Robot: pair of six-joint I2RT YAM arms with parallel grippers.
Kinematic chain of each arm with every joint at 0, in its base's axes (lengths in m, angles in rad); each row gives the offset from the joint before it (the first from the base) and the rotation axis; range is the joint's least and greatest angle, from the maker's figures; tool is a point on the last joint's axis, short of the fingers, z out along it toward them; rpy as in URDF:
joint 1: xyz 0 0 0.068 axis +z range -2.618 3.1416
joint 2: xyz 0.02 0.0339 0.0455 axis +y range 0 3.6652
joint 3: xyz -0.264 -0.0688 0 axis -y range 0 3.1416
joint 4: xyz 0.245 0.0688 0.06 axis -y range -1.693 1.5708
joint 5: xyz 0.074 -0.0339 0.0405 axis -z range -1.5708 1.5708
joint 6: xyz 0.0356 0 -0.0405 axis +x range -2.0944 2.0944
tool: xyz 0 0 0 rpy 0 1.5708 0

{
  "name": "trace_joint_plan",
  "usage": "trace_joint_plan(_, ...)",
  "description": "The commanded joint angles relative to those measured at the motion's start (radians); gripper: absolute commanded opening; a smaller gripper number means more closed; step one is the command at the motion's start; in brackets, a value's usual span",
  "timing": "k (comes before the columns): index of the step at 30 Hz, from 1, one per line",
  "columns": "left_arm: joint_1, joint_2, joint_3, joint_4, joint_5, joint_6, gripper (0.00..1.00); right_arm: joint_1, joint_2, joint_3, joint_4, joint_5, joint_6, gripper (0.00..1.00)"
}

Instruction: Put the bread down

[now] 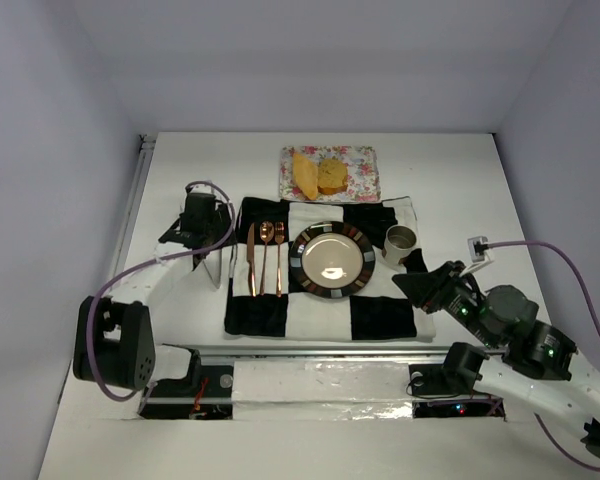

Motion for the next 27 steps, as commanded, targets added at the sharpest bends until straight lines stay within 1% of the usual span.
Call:
trace_joint_plan(1, -0.007, 0.045, 0.066, 0.059, -0.024, 0.029, 0.59, 0.007, 0.026, -0.012, 0.044, 0.019, -0.008, 0.32)
trace_joint_plan(3, -0.016, 0.108, 0.078, 0.06, -0.035, 0.04, 0.58, 0.007, 0.043, -0.013, 0.045, 0.019, -0.011, 0.32)
trace_joint_plan(4, -0.016, 0.128, 0.101, 0.042, -0.05, 0.041, 0.56, 0.007, 0.046, -0.015, 0.05, 0.02, -0.013, 0.32)
trace_joint_plan(5, -0.025, 0.145, 0.11, 0.039, -0.096, 0.043, 0.55, 0.007, 0.049, -0.015, 0.052, 0.022, -0.013, 0.32)
trace_joint_plan(8, -0.025, 0.194, 0.128, 0.057, -0.144, 0.058, 0.5, 0.007, 0.054, -0.024, 0.058, 0.017, -0.01, 0.32)
trace_joint_plan(11, -0.025, 0.28, 0.164, 0.053, -0.203, 0.066, 0.46, 0.007, 0.054, -0.035, 0.064, 0.009, -0.005, 0.32)
trace_joint_plan(16, -0.025, 0.39, 0.202, 0.068, -0.239, 0.081, 0.35, 0.007, 0.052, -0.038, 0.059, -0.003, 0.007, 0.32)
trace_joint_plan(18, -0.025, 0.432, 0.208, 0.07, -0.239, 0.089, 0.32, 0.007, 0.054, -0.041, 0.061, -0.01, 0.016, 0.32)
trace_joint_plan(20, -0.025, 0.458, 0.214, 0.068, -0.236, 0.095, 0.21, 0.007, 0.061, -0.048, 0.074, -0.024, 0.021, 0.34)
trace_joint_plan(21, -0.025, 0.47, 0.224, 0.062, -0.244, 0.099, 0.04, 0.007, 0.066, -0.051, 0.082, -0.041, 0.025, 0.36)
trace_joint_plan(22, -0.025, 0.467, 0.228, 0.054, -0.251, 0.101, 0.0, 0.007, 0.072, -0.055, 0.108, -0.052, 0.029, 0.37)
trace_joint_plan(23, -0.025, 0.46, 0.23, 0.054, -0.263, 0.103, 0.0, 0.007, 0.092, -0.059, 0.127, -0.066, 0.03, 0.39)
trace_joint_plan(24, -0.025, 0.423, 0.23, 0.056, -0.265, 0.106, 0.0, 0.007, 0.106, -0.067, 0.151, -0.101, 0.032, 0.44)
trace_joint_plan(25, -0.025, 0.398, 0.233, 0.056, -0.265, 0.104, 0.0, 0.007, 0.126, -0.071, 0.18, -0.124, 0.032, 0.46)
trace_joint_plan(26, -0.025, 0.365, 0.233, 0.056, -0.262, 0.101, 0.0, 0.007, 0.15, -0.073, 0.244, -0.147, 0.03, 0.48)
trace_joint_plan(27, -0.025, 0.289, 0.234, 0.06, -0.256, 0.1, 0.0, 0.007, 0.217, -0.067, 0.28, -0.199, 0.026, 0.53)
